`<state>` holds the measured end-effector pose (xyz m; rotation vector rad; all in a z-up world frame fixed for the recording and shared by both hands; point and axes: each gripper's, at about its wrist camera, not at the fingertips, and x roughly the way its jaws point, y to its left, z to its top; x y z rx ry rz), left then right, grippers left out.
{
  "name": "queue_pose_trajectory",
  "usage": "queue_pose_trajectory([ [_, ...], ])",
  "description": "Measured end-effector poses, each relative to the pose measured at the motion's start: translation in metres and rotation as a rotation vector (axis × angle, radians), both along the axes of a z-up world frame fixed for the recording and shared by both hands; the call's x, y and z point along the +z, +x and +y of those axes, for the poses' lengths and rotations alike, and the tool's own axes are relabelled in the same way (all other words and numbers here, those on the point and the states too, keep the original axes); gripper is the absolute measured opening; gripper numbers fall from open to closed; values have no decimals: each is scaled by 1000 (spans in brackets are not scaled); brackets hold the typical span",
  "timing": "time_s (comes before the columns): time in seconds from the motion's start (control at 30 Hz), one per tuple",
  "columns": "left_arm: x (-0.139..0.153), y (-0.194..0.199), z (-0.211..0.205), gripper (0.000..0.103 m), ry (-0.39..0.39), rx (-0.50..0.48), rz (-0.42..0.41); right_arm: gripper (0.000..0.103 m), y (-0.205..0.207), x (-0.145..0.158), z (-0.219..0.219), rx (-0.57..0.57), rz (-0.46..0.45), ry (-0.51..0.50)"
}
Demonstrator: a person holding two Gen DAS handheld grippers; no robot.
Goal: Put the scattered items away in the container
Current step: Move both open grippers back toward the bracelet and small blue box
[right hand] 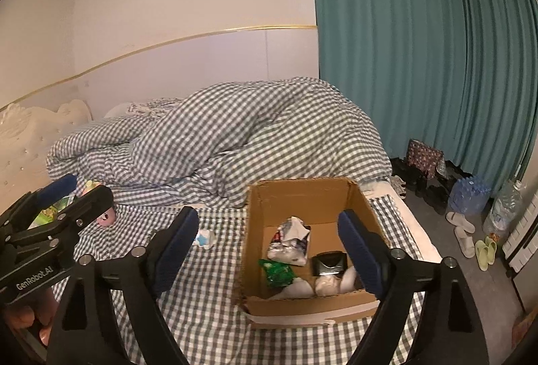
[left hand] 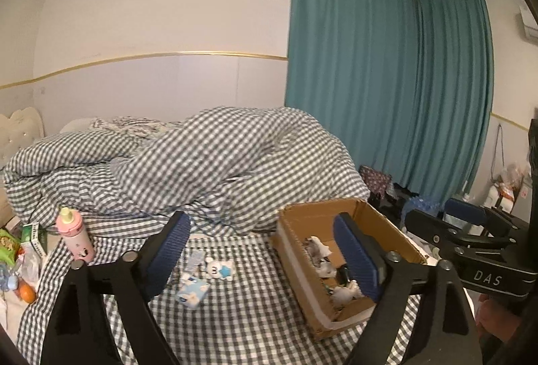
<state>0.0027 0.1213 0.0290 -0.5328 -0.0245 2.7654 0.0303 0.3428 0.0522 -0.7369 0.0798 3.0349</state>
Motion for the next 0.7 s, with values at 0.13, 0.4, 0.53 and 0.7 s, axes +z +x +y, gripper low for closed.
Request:
queue_pose_trajectory([
  [0.13,1,4,-22,102,7,37,10,94,2,2,-16,16,10,10],
  [0.4,-1,7,-70,103,12,114,5,103,1,3,-47,56,20,12],
  [0.53,-4,9,-88,103,18,140,0,103,-1,2,-61,78,18,17],
  [0.7,-4,11,-107,103,11,173,3,103,-5,-2,-80,116,6,26],
])
